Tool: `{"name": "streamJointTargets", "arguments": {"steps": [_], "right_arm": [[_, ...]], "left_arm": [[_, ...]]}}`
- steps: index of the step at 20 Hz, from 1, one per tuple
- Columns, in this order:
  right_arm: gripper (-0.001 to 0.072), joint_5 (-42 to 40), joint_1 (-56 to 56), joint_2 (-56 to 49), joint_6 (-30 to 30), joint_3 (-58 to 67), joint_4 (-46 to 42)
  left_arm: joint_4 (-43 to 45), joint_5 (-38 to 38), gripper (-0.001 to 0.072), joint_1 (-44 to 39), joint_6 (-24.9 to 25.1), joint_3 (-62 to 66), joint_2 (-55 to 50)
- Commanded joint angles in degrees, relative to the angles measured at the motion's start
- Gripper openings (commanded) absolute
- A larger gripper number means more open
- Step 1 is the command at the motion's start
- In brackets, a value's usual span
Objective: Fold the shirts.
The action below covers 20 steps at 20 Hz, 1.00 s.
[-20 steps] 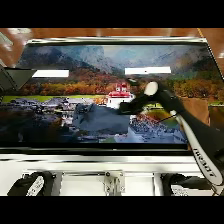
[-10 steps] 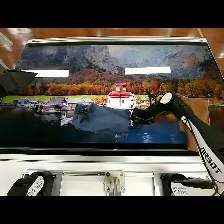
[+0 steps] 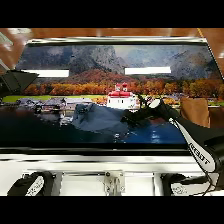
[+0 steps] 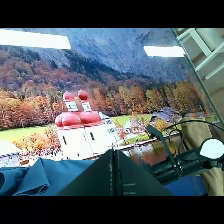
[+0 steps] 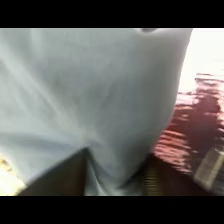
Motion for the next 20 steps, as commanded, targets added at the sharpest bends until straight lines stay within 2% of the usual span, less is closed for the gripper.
{"name": "streamJointTargets", "arguments": {"steps": [1, 2, 4, 6, 7, 11, 14, 20], "right_arm": [[0.0102, -0.3, 0.4, -1.1, 0.9, 0.0, 2.9], [0.0064, 0.1, 0.4, -1.0, -0.9, 0.3, 3.8], [0.0063, 3.3, -0.5, -0.7, -8.7, 2.8, 7.9], [0.0064, 9.8, -3.2, 1.1, -17.3, 7.2, 14.1], [0.0063, 12.8, -5.3, 2.4, -19.4, 9.6, 16.7], [0.0063, 20.5, -18.7, 7.5, -18.5, 17.0, 24.2], [0.0063, 25.9, -31.2, 9.7, -17.1, 18.0, 28.0], [0.0063, 26.6, -54.7, 11.5, -14.5, 18.0, 24.2]], "left_arm": [[0.0, 0.0, 0.0036, 0.0, -0.3, 0.0, -0.1], [0.0, 0.0, 0.0036, 0.0, -0.3, 0.0, -0.1], [0.0, 0.0, 0.0036, 0.0, -0.3, 0.0, -0.2], [0.1, 0.0, 0.0036, 0.0, -0.2, 0.0, -0.2], [0.1, 0.0, 0.0036, 0.0, -0.2, 0.0, -0.2], [0.1, 0.0, 0.0036, 0.0, -0.2, 0.0, -0.2], [0.1, 0.0, 0.0036, 0.0, -0.3, 0.0, -0.2], [0.1, -2.1, 0.0036, 0.0, -1.7, 0.0, -0.2]]}}
